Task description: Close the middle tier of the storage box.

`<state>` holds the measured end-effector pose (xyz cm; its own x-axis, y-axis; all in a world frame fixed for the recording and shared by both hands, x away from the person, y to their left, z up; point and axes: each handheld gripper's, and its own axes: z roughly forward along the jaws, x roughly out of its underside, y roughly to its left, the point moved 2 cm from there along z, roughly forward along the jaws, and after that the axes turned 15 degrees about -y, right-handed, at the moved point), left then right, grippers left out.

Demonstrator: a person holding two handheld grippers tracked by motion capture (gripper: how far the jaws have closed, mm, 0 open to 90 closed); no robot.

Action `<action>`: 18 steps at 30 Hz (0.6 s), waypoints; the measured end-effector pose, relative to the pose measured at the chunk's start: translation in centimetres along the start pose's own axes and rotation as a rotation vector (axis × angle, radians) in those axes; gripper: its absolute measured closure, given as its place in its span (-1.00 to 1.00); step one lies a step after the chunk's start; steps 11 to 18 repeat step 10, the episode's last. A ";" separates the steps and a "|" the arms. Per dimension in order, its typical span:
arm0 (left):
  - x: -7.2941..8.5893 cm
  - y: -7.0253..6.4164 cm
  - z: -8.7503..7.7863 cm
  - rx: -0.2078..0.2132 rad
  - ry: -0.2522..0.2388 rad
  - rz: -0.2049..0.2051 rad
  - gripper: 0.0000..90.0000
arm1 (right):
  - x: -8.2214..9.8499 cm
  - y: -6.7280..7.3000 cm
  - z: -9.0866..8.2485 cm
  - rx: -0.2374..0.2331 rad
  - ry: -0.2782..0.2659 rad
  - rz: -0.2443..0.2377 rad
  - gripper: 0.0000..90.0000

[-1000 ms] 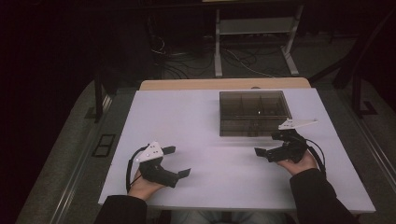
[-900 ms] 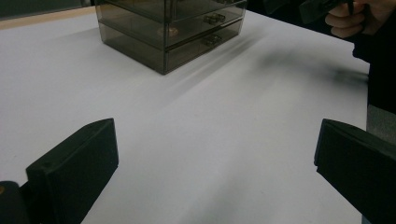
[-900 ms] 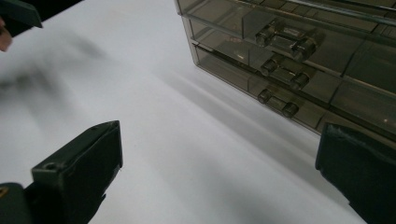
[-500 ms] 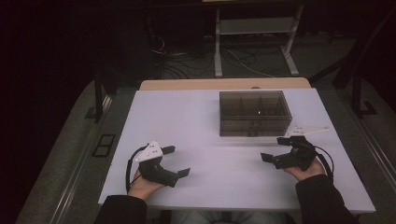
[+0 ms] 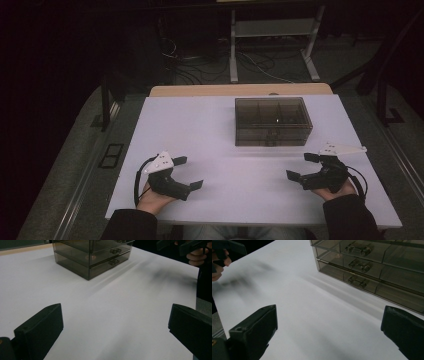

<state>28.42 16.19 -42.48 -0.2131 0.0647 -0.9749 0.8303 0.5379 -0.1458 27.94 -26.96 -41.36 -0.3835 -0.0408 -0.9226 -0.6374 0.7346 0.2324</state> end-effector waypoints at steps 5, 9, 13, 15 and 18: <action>0.0 -0.1 -0.3 -0.008 -0.007 -0.001 -1.00 | 0.5 0.2 -0.6 0.017 -0.002 -0.007 -1.00; 0.0 0.0 -0.4 -0.013 -0.010 -0.006 -1.00 | 0.7 0.3 -0.8 0.022 -0.004 -0.002 -1.00; 0.0 0.0 -0.4 -0.012 -0.010 -0.005 -1.00 | 0.7 0.3 -0.8 0.025 -0.003 0.005 -1.00; 0.0 0.0 -0.4 -0.012 -0.010 -0.005 -1.00 | 0.7 0.3 -0.8 0.025 -0.003 0.005 -1.00; 0.0 0.0 -0.4 -0.012 -0.010 -0.005 -1.00 | 0.7 0.3 -0.8 0.025 -0.003 0.005 -1.00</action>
